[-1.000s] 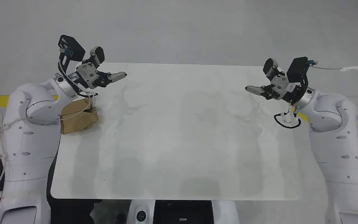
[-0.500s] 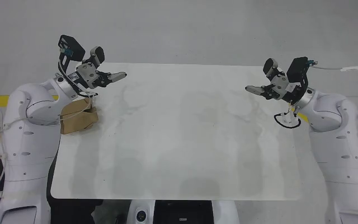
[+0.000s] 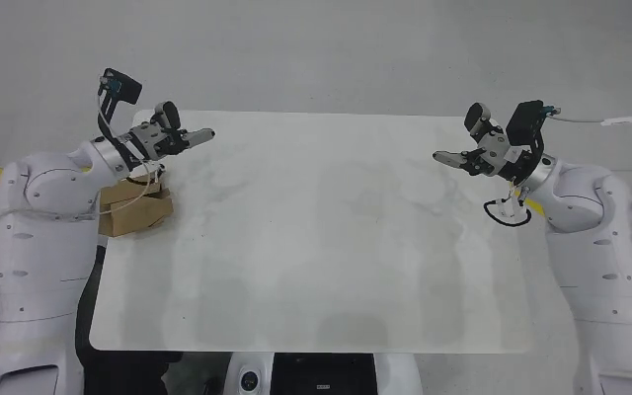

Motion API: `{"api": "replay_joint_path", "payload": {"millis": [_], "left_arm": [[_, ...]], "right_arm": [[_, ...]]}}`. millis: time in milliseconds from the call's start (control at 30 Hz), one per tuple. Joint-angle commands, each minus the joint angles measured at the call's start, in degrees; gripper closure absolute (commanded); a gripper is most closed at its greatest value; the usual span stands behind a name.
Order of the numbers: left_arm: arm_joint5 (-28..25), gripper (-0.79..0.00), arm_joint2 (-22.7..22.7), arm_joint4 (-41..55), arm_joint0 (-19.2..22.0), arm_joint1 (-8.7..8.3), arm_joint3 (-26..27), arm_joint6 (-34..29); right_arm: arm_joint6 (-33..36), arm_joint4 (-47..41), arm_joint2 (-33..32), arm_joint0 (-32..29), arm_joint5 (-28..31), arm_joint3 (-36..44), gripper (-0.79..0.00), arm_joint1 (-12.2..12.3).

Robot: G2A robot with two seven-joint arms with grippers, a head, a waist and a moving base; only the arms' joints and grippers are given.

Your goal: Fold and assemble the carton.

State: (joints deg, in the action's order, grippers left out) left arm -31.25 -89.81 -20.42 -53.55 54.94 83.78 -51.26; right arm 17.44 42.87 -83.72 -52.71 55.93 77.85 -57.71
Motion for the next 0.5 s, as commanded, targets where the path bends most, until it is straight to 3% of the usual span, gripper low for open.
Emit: {"api": "replay_joint_path", "payload": {"millis": [0,167,300,400,467], "left_arm": [[3.2,-0.785,-0.8,7.1,0.7,-0.30,-1.7,-5.9],[7.4,-0.785,-2.8,19.0,3.2,-0.95,-6.4,-14.0],[7.8,-0.785,-4.0,23.2,4.6,-1.44,-10.7,-16.2],[10.7,-0.785,-5.0,31.5,6.2,-1.57,-15.2,-18.7],[8.4,-0.785,-5.8,28.7,7.3,-2.10,-16.9,-18.4]], "right_arm": [[0.0,0.0,0.0,0.0,0.0,0.0,-0.785,0.0],[0.0,0.0,0.0,0.0,0.0,0.0,-0.785,0.0],[0.0,0.0,0.0,0.0,0.0,0.0,-0.785,0.0],[0.0,0.0,0.0,0.0,0.0,0.0,-0.785,0.0],[0.0,0.0,0.0,0.0,0.0,0.0,-0.785,0.0]]}}
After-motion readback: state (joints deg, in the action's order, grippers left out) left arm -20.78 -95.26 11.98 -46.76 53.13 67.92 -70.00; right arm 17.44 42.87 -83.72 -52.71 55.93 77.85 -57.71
